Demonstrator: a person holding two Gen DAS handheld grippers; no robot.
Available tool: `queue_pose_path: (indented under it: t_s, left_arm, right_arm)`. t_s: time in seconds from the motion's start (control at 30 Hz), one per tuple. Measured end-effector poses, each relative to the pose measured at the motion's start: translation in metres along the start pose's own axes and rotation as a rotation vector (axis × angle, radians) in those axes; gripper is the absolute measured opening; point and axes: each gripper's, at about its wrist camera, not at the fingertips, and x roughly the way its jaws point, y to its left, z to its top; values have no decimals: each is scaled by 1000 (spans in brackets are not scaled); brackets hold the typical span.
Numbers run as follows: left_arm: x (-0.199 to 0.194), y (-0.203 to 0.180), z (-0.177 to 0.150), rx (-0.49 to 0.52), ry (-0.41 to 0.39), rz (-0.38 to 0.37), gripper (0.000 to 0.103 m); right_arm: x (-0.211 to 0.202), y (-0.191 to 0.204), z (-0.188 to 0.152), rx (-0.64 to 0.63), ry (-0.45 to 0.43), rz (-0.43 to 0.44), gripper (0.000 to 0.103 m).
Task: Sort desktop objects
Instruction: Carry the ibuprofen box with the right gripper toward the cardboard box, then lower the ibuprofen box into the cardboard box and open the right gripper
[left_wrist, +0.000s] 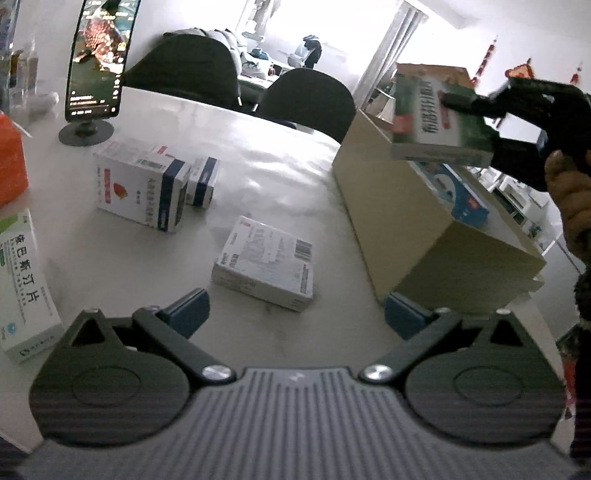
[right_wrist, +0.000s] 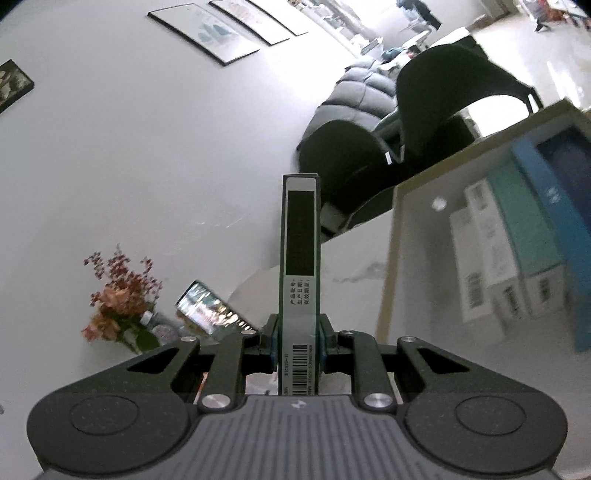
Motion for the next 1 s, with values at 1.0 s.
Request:
queue_pose_path:
  t_s: [1.0]
  left_arm:
    - [10,6,9,-48,19,24,103]
  right_arm:
    - [52,-43,44,-93,45,-333,22]
